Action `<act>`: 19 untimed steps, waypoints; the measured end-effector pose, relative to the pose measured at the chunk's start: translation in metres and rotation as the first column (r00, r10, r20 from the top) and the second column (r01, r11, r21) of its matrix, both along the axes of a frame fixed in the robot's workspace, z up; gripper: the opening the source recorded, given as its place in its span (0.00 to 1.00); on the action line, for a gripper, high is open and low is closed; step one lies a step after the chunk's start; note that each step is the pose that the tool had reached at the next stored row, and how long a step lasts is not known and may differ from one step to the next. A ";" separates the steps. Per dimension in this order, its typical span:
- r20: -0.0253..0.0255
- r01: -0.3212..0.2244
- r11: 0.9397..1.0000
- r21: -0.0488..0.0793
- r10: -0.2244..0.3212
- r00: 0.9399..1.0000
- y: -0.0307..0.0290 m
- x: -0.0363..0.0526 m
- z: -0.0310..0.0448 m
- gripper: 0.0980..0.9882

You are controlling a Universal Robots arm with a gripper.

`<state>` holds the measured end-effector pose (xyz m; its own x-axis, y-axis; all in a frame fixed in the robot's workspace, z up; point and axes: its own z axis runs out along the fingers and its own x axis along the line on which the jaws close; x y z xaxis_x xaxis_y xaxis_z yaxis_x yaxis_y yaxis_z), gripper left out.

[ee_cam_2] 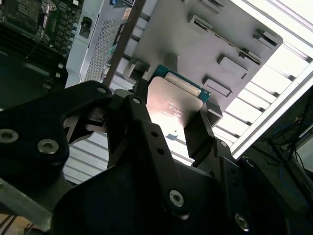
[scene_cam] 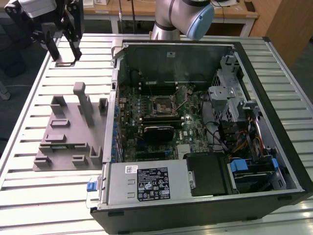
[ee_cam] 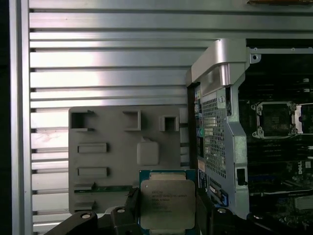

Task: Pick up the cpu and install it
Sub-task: 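Pick up the cpu and move it towards the insertion slot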

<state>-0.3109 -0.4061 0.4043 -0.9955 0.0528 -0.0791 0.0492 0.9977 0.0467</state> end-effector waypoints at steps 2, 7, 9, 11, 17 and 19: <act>0.000 0.000 1.000 0.000 0.000 1.000 0.0000 0.0030 0.0000 0.50; 0.000 0.000 1.000 0.000 0.000 1.000 0.0000 0.0092 0.0000 0.50; 0.000 0.000 1.000 0.000 0.000 1.000 0.0000 0.0119 0.0000 0.50; 0.000 0.000 1.000 0.000 0.000 1.000 0.0000 0.0143 0.0000 0.50; 0.000 0.000 1.000 0.000 0.000 1.000 0.0000 0.0222 0.0000 0.50; 0.000 0.000 1.000 0.000 0.000 1.000 0.0000 0.0251 0.0000 0.50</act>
